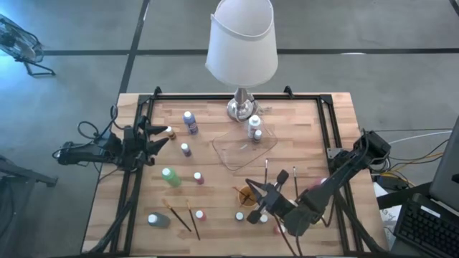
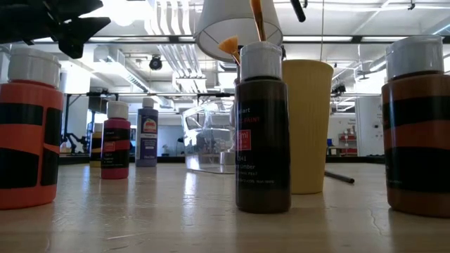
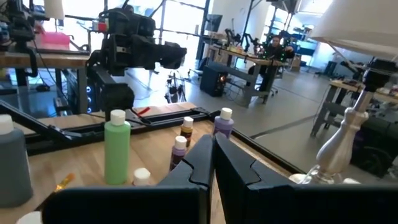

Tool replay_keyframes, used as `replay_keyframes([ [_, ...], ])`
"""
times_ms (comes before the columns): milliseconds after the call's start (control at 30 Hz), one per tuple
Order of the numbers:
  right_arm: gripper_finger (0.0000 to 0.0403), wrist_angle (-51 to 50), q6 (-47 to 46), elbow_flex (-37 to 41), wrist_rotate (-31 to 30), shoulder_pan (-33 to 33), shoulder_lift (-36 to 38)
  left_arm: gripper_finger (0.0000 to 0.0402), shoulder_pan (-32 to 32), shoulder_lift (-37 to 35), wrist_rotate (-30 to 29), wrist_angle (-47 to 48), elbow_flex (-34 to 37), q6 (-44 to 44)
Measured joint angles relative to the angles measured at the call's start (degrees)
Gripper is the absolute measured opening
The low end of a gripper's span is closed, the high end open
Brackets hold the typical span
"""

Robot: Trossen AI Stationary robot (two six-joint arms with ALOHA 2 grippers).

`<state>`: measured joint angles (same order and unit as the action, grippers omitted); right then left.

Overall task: Pick & Place Paint Supplies
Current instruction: Put the black paint brush into the yellow cup

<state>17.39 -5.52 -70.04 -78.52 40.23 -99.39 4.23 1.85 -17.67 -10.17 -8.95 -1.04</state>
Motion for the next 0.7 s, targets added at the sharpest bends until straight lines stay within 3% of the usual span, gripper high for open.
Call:
replay_keyframes([
  [700,0.0008,0.91,-17.17,9.51,-2.82,-0.26,-0.07,0.0218,0.0,0.0,0.0,0.0,0.02,0.0],
])
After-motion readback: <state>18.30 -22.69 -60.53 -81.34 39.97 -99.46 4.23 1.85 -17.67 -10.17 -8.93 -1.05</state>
